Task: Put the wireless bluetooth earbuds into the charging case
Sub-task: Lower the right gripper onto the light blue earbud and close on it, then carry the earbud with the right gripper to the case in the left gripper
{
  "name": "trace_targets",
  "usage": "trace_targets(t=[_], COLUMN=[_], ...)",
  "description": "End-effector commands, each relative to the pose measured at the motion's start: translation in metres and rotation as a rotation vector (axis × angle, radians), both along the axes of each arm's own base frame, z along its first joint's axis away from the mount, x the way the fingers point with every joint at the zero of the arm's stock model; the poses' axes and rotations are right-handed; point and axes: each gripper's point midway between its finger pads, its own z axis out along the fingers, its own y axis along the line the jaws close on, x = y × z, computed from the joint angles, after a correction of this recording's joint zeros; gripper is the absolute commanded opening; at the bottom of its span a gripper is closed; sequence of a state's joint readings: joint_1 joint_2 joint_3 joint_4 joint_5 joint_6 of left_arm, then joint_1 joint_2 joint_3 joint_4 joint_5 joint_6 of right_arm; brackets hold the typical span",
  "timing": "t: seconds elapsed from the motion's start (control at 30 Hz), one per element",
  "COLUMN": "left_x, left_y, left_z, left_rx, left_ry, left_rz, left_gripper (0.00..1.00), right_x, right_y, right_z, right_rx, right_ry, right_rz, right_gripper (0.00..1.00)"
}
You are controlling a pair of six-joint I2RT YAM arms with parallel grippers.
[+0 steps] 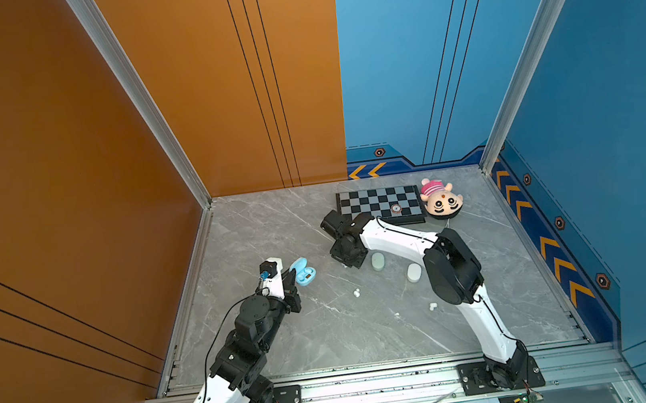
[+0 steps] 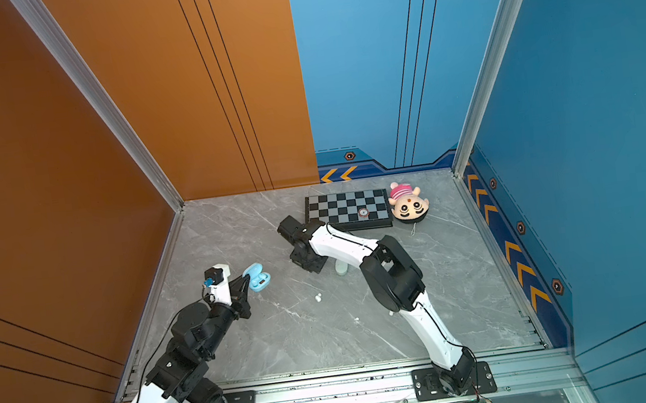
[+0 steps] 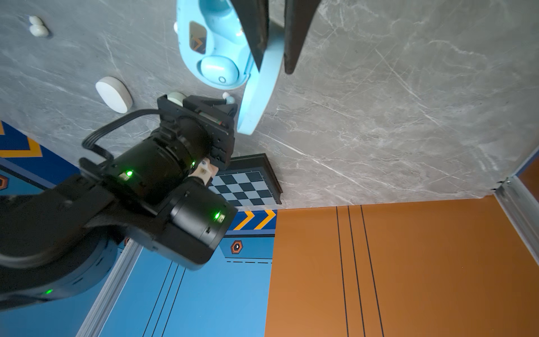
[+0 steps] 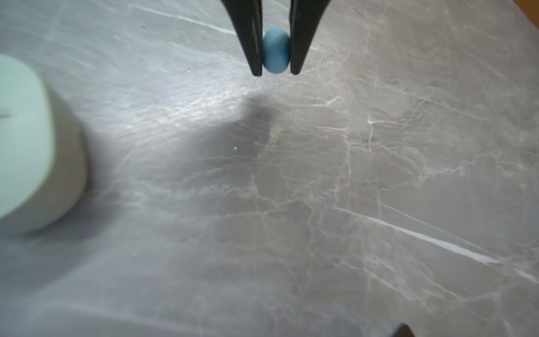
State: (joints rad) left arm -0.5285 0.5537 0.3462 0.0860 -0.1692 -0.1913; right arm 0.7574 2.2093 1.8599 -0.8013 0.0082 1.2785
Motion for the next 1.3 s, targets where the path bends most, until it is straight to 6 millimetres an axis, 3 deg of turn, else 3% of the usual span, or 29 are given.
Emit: trace_targets(t=[0.0,0.07,0.13,0.27,0.47,0.63,0.87,1.27], left_x=[0.009,0.016,0.023,0.033,0.036,0.044,0.045,0.036], left_y=[-0.021,-0.033,-0.044,-0.071,-0.111,-0.131,-0.153,-0.168], left_z=[0.026,0.029,0.031,0.043,0.068,0.087,0.11,0.125], left_rx=[-0.107,-0.134,-0.147,-0.16,-0.121,-0.125,-0.122,-0.13], left_ry=[-0.035,-0.021,-0.01,-0.011,-0.059,-0.08,-0.118,-0.148], left_rz=[-0.085,-0.123,-0.161,-0.256,-0.396,-0.424,-0.459,-0.488], left_gripper=[0.0,0.0,0.0,0.0,0.0,0.0,0.0,0.0], right_x=[-0.001,-0.014,-0.013,-0.032,-0.064,-0.093,-0.116,-0.114], right_y=[-0.023,-0.03,-0.045,-0.056,-0.064,-0.065,-0.065,-0.046], right_z=[0.058,0.073,0.091,0.137,0.213,0.252,0.282,0.284], right_rx=[-0.018,0.012,0.073,0.221,0.405,0.503,0.575,0.612], right_ry=[-0.107,-0.121,-0.14,-0.205,-0.348,-0.425,-0.521,-0.554], right_rz=[0.199,0.293,0.339,0.457,0.609,0.71,0.757,0.769], right_gripper=[0.06,0.06,0.06,0.07,0.09,0.09,0.11,0.12])
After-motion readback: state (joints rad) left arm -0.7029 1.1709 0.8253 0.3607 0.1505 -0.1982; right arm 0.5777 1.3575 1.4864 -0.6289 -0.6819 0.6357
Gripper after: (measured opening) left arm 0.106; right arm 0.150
